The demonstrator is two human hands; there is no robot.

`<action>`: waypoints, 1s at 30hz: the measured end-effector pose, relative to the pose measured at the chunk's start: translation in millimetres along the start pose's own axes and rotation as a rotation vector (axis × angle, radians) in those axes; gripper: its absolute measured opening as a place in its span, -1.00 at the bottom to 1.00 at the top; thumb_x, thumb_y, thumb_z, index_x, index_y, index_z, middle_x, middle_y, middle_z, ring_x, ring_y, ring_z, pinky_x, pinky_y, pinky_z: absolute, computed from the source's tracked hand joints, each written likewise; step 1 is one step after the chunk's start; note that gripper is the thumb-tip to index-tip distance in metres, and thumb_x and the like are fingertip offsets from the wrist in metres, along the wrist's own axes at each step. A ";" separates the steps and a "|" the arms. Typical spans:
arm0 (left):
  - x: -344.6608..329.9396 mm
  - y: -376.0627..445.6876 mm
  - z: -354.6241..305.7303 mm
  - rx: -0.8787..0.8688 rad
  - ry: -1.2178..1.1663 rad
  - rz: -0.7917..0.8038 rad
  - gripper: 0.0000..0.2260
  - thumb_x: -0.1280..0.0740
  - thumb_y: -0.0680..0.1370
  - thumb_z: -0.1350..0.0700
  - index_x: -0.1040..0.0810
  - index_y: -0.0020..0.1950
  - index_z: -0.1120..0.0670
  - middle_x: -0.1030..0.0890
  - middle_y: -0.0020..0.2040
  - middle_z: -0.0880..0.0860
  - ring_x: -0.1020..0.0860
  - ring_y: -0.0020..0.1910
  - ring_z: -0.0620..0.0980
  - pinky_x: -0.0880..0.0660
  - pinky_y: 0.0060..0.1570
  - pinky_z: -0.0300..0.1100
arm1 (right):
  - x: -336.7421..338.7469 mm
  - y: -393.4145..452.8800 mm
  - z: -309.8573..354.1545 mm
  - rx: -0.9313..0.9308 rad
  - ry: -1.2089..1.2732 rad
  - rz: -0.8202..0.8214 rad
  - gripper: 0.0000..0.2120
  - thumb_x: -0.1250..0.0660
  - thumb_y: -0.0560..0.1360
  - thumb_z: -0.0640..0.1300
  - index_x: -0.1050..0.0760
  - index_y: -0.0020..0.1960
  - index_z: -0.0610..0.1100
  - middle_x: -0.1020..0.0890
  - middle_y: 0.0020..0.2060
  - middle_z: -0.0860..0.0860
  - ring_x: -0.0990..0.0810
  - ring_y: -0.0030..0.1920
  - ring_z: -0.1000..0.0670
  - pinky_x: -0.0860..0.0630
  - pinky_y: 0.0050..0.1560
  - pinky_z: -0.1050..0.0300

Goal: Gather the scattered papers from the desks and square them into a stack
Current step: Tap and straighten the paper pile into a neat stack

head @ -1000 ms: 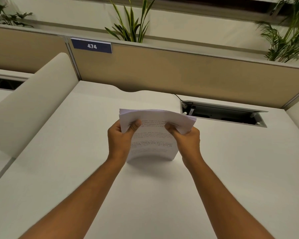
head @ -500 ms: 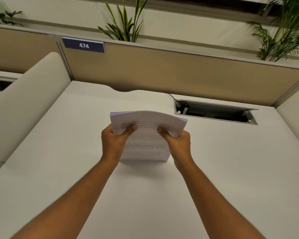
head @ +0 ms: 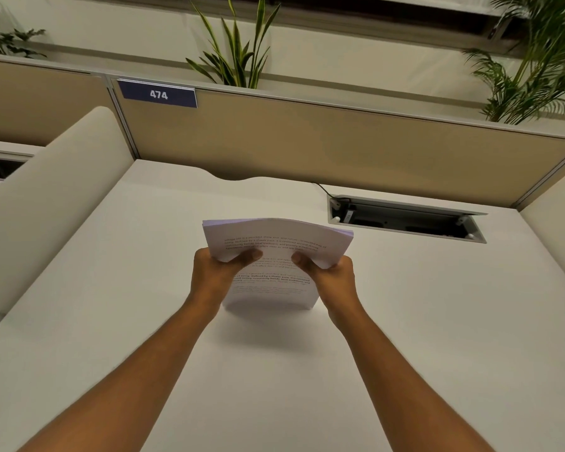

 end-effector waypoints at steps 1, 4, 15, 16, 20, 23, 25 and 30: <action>1.0 1.2 -0.1 -0.003 0.000 -0.004 -0.64 -0.70 0.16 -0.23 -0.80 -0.09 -0.23 -0.84 -0.09 -0.16 -0.77 -0.04 0.03 -0.67 -0.03 -0.07 | -0.2 0.9 -1.2 -0.002 0.002 -0.002 -0.67 -0.64 0.29 0.14 -0.64 -0.08 0.52 -0.77 -0.08 0.33 -0.73 -0.05 0.25 -0.66 -0.11 0.24; 1.3 4.3 3.9 0.008 0.026 0.003 -0.58 -0.72 0.19 -0.17 -0.78 0.00 -0.15 -0.84 -0.08 -0.17 -0.77 0.05 0.11 -0.71 0.06 0.04 | -1.4 1.8 -7.7 -0.022 -0.001 0.001 -0.67 -0.64 0.28 0.15 -0.64 -0.09 0.52 -0.77 -0.08 0.33 -0.73 -0.06 0.26 -0.66 -0.09 0.20; -0.4 8.9 15.3 0.010 0.083 0.009 -0.59 -0.71 0.23 -0.10 -0.75 0.04 -0.17 -0.82 -0.11 -0.23 -0.76 0.06 0.06 -0.71 0.03 0.01 | -2.6 9.1 -9.2 0.002 -0.023 0.056 -0.65 -0.66 0.29 0.06 -0.69 -0.03 0.41 -0.78 -0.05 0.25 -0.74 -0.04 0.22 -0.65 -0.19 0.36; 0.4 9.3 15.8 0.009 0.085 0.002 -0.59 -0.71 0.23 -0.10 -0.75 0.05 -0.17 -0.82 -0.10 -0.23 -0.76 0.07 0.08 -0.72 0.04 0.03 | -1.0 10.1 -9.8 0.003 -0.019 0.052 -0.65 -0.66 0.30 0.05 -0.69 -0.04 0.41 -0.78 -0.04 0.25 -0.74 -0.04 0.22 -0.65 -0.19 0.36; -2.1 10.2 20.2 0.009 0.083 0.019 -0.45 -0.72 0.25 -0.06 -0.77 0.21 0.01 -0.83 0.09 0.02 -0.75 0.13 0.18 -0.72 0.17 0.18 | -1.0 11.8 -17.8 0.008 -0.021 0.067 -0.65 -0.68 0.34 -0.04 -0.71 -0.02 0.35 -0.80 -0.01 0.18 -0.75 -0.02 0.17 -0.68 -0.13 0.29; -1.4 11.8 24.5 0.016 0.077 0.019 -0.41 -0.73 0.24 -0.05 -0.77 0.23 0.07 -0.83 0.11 0.09 -0.76 0.13 0.21 -0.71 0.21 0.23 | -2.2 12.3 -23.2 0.002 -0.020 0.073 -0.64 -0.68 0.36 -0.06 -0.71 -0.01 0.34 -0.80 0.00 0.17 -0.76 0.00 0.16 -0.70 -0.08 0.24; 1.1 13.0 26.9 0.021 0.081 0.014 -0.43 -0.73 0.23 -0.05 -0.78 0.21 0.05 -0.83 0.11 0.09 -0.76 0.13 0.22 -0.72 0.21 0.24 | 1.6 12.8 -26.9 -0.001 -0.019 0.074 -0.66 -0.68 0.35 -0.04 -0.72 0.00 0.33 -0.80 0.00 0.16 -0.76 0.00 0.13 -0.70 -0.06 0.23; 0.9 10.9 39.9 0.076 0.104 0.078 -0.45 -0.81 0.21 0.00 -0.79 0.16 0.00 -0.85 0.07 0.02 -0.78 0.12 0.15 -0.71 0.24 0.20 | 6.5 7.6 -61.7 -0.061 -0.083 0.097 -0.66 -0.64 0.44 -0.17 -0.72 0.14 0.14 -0.79 0.06 0.11 -0.77 0.05 0.00 -0.72 0.16 -0.03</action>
Point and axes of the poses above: each hand's wrist, its own y-axis towards the middle knuckle, its own x-axis out of the back of the hand, z = x × y, the point moved 10 cm from there along y, towards the middle knuckle
